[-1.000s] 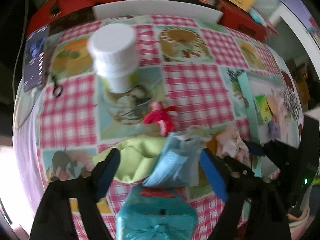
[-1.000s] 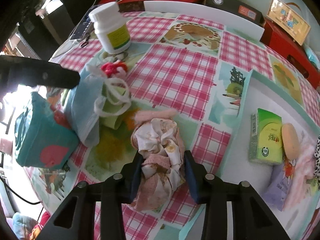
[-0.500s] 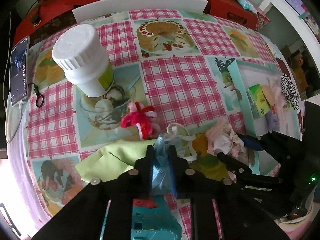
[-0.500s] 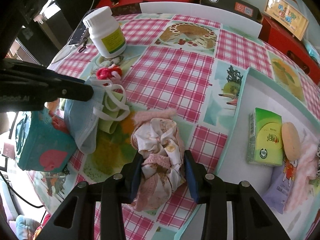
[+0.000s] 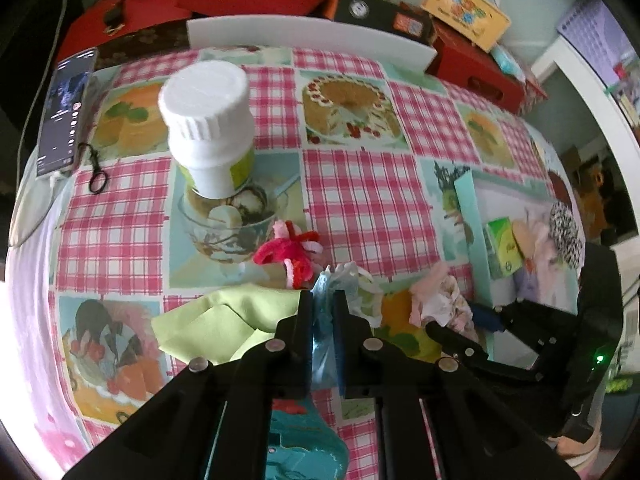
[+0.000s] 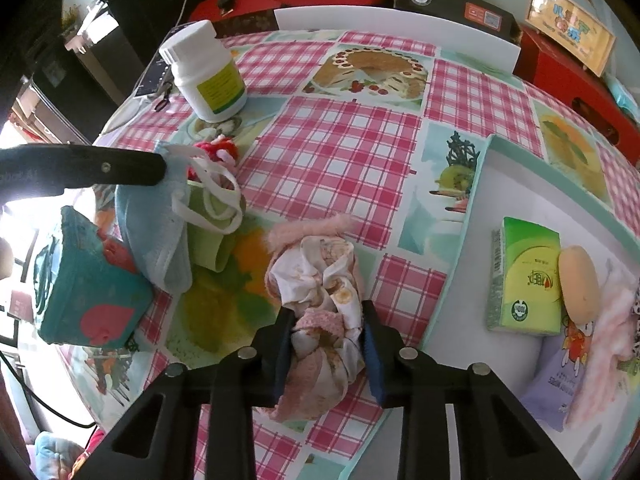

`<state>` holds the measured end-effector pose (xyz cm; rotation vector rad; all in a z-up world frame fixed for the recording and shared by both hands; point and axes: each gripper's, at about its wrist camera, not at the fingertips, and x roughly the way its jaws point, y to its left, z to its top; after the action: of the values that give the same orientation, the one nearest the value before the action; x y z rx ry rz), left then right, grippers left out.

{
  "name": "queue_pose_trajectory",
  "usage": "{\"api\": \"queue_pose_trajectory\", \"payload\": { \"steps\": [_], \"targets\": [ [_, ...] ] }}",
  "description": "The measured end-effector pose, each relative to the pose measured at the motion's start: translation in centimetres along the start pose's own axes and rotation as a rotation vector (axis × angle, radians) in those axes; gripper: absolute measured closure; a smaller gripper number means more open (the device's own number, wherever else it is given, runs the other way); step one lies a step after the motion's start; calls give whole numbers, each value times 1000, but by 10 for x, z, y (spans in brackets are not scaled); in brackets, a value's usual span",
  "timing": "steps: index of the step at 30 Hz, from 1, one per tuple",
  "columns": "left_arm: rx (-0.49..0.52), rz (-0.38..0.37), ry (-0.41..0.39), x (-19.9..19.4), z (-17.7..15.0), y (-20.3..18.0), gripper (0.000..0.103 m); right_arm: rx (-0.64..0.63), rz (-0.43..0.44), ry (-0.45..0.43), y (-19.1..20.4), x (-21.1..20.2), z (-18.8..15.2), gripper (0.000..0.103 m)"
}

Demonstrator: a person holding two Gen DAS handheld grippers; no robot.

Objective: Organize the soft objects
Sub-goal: 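Lift and carry the mask with the left tool over the tray while the right tool carries the cloth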

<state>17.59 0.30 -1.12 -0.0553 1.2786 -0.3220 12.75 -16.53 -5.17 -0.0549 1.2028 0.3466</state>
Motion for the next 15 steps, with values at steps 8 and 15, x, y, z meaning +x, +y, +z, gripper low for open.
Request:
{"api": "queue_pose_trajectory", "payload": {
  "steps": [8, 15],
  "targets": [
    [-126, -15, -118, -23, -11, 4, 95, 30, 33, -27, -6, -3, -1, 72],
    [-191, -15, -195, -39, -15, 2, 95, 50, 75, -79, -16, -20, -1, 72]
  ]
}}
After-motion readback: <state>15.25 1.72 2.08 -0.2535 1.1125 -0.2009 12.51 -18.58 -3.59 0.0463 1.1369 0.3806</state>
